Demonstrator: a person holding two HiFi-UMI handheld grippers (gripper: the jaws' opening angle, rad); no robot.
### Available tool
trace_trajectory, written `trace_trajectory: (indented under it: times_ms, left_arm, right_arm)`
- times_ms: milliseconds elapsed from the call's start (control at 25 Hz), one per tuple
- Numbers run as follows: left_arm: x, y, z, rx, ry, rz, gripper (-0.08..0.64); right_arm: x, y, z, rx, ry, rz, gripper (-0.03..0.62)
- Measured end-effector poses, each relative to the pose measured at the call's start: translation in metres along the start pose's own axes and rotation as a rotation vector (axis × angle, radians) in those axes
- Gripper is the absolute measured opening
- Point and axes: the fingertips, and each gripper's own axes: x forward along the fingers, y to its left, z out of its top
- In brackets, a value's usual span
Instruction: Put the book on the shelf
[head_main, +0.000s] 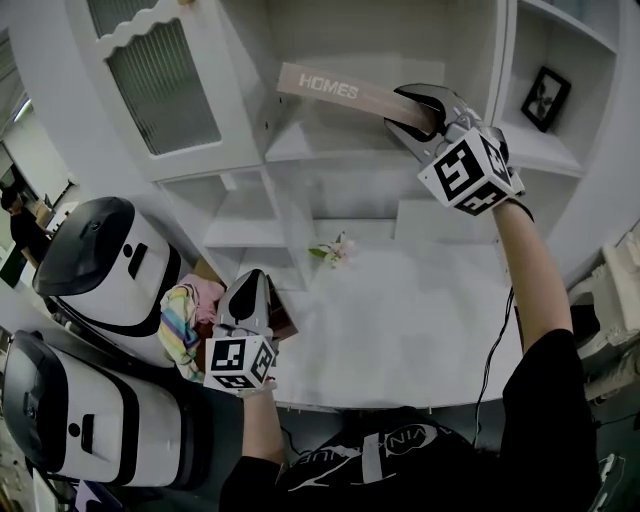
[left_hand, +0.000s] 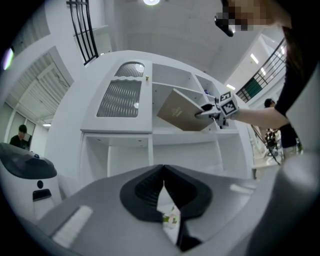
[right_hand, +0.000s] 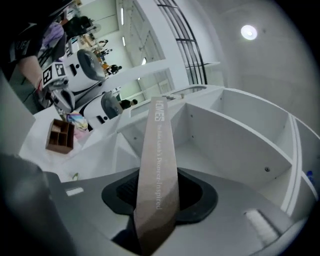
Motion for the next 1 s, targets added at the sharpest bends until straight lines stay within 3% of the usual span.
trace_trajectory:
  times_ms: [400, 1000]
  left_arm:
    - [0.025, 0.017, -0.005, 0.001, -0.003, 0.032, 0.000]
    - [0.061, 0.008, -0.017, -0.007, 0.021, 0.007, 0.000]
  right_arm:
    - [0.051, 0.014, -0.040, -0.272, 0.128, 0.087, 0.178]
    - [0.094, 0.030, -0.063, -0.393, 0.216, 0.185, 0.181]
